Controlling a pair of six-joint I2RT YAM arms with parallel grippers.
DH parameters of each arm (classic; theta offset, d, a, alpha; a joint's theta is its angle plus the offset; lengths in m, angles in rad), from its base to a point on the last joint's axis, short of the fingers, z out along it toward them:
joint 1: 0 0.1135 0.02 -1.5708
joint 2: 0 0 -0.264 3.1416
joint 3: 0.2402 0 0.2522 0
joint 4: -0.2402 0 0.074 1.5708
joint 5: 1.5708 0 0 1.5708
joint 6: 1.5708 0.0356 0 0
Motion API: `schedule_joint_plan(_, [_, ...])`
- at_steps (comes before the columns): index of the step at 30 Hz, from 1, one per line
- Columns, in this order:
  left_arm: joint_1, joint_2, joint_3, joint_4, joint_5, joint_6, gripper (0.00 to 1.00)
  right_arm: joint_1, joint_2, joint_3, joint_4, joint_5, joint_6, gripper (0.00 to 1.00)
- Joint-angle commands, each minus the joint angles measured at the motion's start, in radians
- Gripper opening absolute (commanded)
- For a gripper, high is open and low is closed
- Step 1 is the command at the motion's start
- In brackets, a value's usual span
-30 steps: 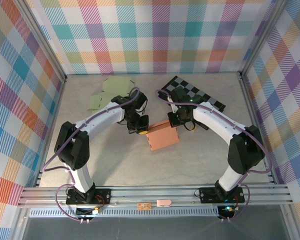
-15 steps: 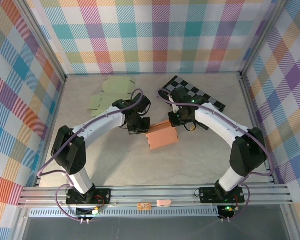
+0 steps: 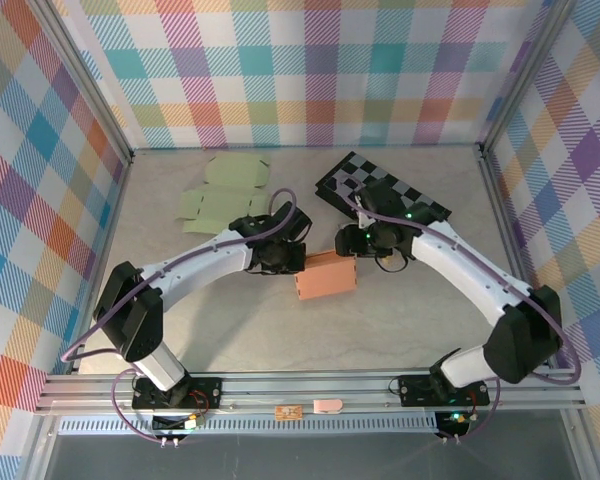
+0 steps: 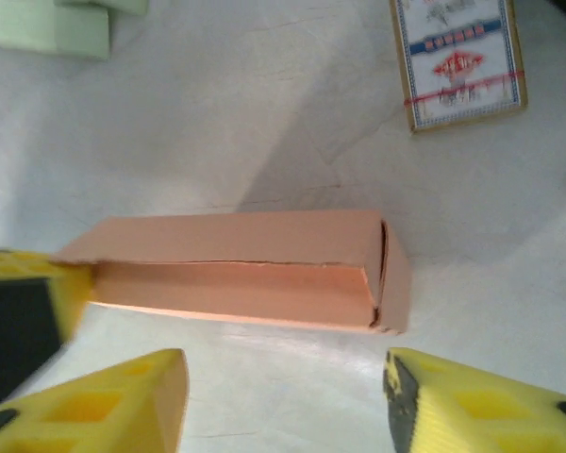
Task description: Fold the paper box
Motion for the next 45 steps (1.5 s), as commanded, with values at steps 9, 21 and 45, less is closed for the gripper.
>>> schedule_joint_plan(9, [-0.063,-0.046,-0.046,0.000,-0.101,-0.012,0.00,-0.018,-0.131,-0.279,0.317,-0.234,0.997,0.92])
schedule_joint_plan(21, [-0.103,-0.047,-0.045,-0.003,-0.132,-0.029,0.00,-0.022,-0.153,-0.441,0.547,-0.203,1.118,0.87])
schedule_joint_plan(45, [-0.043,-0.254,-0.063,-0.051,0.061,-0.364,0.49,-0.048,-0.089,-0.532,0.610,-0.240,1.029,0.51])
